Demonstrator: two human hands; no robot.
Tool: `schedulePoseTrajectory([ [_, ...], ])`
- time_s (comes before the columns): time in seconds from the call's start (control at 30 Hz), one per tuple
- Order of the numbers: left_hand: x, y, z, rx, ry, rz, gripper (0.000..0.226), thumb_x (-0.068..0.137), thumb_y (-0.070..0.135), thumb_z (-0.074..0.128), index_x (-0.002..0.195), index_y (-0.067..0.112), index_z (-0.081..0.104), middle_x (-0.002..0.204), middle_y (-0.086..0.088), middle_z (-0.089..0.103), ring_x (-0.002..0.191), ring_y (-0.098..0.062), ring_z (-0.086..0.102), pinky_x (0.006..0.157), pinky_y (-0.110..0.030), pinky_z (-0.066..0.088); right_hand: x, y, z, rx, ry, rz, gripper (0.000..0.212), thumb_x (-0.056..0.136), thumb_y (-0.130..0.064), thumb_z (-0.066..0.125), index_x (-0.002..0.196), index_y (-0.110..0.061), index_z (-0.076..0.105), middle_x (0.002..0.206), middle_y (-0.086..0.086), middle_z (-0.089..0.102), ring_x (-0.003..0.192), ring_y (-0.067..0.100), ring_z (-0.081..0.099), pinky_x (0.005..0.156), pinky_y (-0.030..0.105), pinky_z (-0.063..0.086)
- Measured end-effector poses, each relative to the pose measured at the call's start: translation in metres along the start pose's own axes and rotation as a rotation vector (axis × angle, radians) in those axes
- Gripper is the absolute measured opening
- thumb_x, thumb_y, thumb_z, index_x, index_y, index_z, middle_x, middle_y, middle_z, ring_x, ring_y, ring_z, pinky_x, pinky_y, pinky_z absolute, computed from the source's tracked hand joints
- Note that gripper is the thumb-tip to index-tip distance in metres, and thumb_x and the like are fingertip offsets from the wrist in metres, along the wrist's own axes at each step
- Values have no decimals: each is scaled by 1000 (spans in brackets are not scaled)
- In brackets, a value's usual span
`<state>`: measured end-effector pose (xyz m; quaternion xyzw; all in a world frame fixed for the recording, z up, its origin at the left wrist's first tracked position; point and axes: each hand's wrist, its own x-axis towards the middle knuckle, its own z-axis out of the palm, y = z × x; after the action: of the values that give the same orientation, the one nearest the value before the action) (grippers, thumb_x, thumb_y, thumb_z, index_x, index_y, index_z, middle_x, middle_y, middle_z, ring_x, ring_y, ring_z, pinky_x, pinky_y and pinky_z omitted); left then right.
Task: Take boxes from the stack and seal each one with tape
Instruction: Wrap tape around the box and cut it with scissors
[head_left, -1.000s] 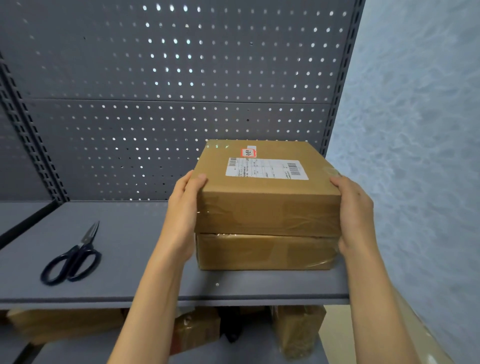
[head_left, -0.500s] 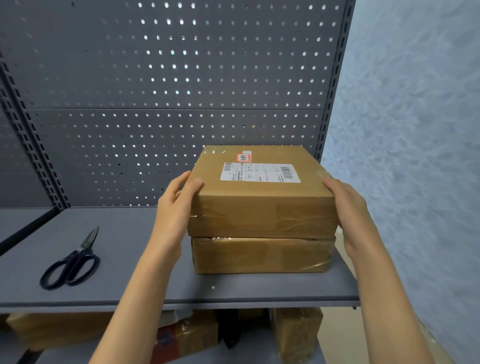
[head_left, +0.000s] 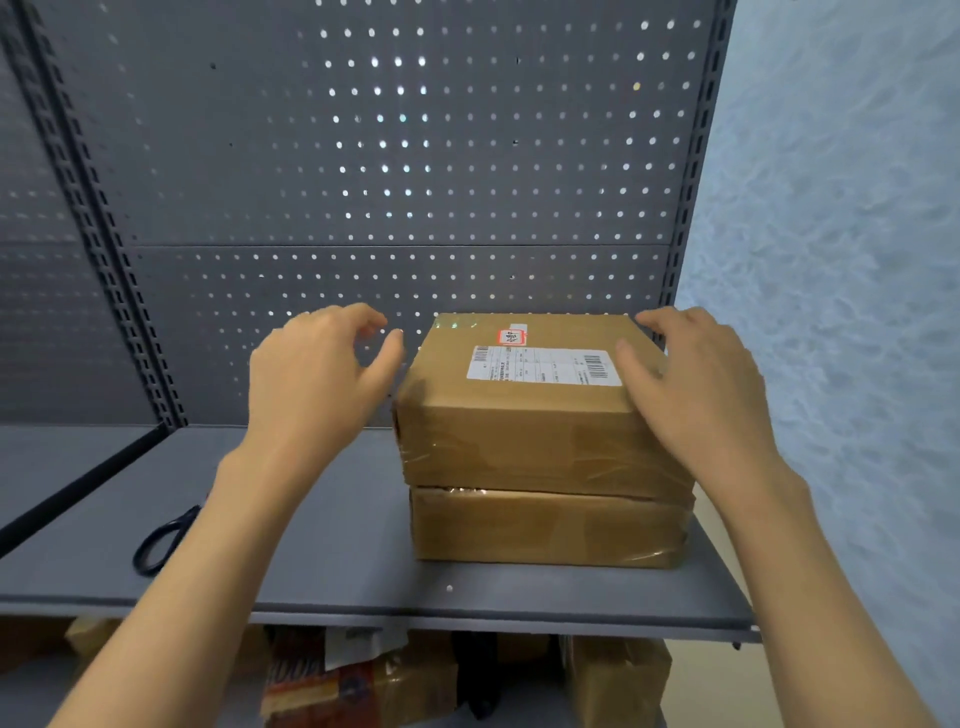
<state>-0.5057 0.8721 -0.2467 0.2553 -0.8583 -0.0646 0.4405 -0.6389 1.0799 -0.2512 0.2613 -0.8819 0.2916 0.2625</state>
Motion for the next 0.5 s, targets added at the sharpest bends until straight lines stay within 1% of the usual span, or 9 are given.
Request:
schedulePoseTrajectory([
  [0.1, 4, -21, -15, 68, 49, 23, 27, 92, 35, 54, 105, 16, 69, 102, 1, 70, 95, -25, 60, 71, -30, 32, 3, -25, 5, -91, -18, -105, 38, 96, -34, 46, 128, -13, 54, 120, 10, 55, 106, 31, 48, 87, 39, 36],
  [0.27, 5, -72, -47, 146, 109, 17, 26, 93, 33, 56, 102, 13, 69, 101, -3, 70, 94, -28, 61, 68, -30, 31, -2, -82, 18, -134, -40, -239, 38, 97, -37, 43, 128, -15, 52, 120, 7, 54, 108, 27, 49, 86, 36, 37],
  [0.4, 0, -129, -81, 226, 131, 9, 28, 93, 34, 56, 103, 11, 69, 99, -7, 70, 92, -32, 61, 66, -32, 36, -10, -144, 40, -102, -58, -346, 37, 97, -36, 43, 124, -13, 54, 116, 7, 56, 104, 27, 50, 86, 36, 38],
  [0.5, -6, -179, -113, 309, 152, -1, 29, 93, 34, 56, 99, 9, 69, 95, -12, 70, 88, -36, 61, 66, -38, 45, -21, -199, 60, -71, -87, -412, 38, 97, -36, 43, 124, -12, 54, 115, 8, 55, 103, 28, 50, 86, 36, 36],
])
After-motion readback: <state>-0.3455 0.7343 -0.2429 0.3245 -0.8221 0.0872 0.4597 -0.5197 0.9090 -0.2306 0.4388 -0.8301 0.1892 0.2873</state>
